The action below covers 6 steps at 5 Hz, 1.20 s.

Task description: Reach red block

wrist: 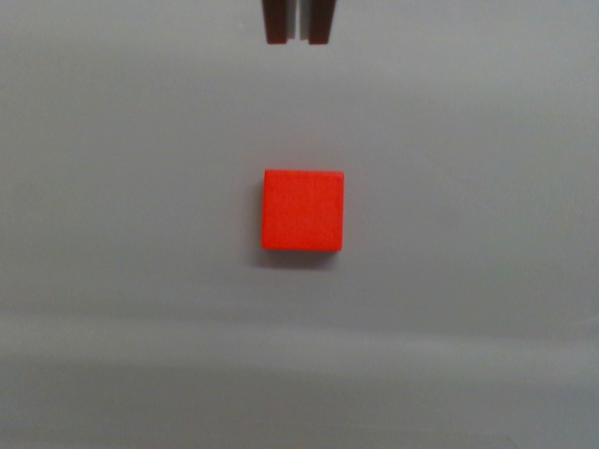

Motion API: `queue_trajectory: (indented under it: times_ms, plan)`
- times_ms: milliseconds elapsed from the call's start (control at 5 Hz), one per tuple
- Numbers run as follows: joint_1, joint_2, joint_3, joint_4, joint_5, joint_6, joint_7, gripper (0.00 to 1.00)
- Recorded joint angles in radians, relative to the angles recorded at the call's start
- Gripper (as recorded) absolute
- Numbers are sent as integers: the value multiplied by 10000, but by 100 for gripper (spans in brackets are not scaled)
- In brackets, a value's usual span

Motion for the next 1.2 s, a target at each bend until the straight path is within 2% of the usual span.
queue_trajectory:
  times_ms: [200, 400, 600, 800, 1000, 1200]
  plan:
    - [8, 474, 1, -24, -47, -446, 5, 0]
    - [8, 474, 1, -24, -47, -446, 5, 0]
    - [15, 946, 1, -48, -93, -890, 11, 0]
    - [15, 946, 1, -48, -93, -890, 11, 0]
    - [23, 1403, 2, -72, -139, -1319, 16, 0]
    - [23, 1403, 2, -72, -139, -1319, 16, 0]
